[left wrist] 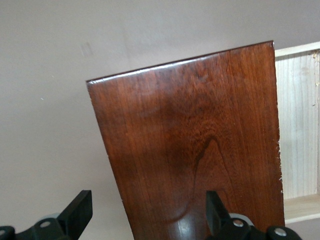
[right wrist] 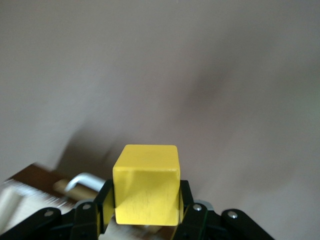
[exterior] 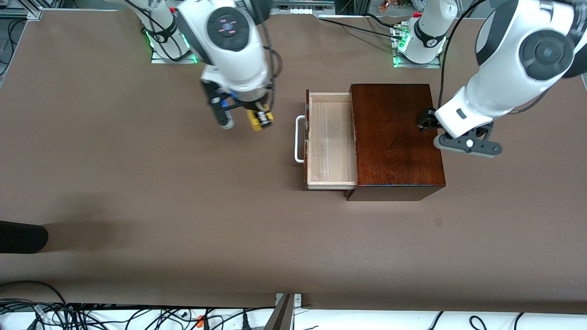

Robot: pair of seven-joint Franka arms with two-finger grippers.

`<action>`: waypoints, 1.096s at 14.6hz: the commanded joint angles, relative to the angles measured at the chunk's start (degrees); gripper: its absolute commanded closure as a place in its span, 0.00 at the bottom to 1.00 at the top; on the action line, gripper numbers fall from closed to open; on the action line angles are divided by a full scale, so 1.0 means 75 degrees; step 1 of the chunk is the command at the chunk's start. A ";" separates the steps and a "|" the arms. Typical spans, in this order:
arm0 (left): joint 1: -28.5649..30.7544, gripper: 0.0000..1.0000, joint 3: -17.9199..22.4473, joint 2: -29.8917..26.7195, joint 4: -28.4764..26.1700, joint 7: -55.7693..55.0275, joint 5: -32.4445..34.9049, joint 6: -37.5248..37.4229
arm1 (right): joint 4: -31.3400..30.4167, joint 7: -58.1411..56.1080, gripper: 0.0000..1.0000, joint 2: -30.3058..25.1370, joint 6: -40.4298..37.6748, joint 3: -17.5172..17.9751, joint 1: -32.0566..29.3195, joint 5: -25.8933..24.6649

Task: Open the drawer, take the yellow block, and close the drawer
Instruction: 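Lift the cube out with the right gripper while the left gripper returns, then push the drawer shut with the left gripper while the right gripper carries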

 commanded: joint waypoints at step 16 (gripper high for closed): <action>-0.2146 0.00 -0.2159 0.2753 0.0590 0.5642 0.0323 0.3908 | -0.6818 -1.2548 1.00 -0.2555 0.4249 -0.5005 -0.0006 0.0092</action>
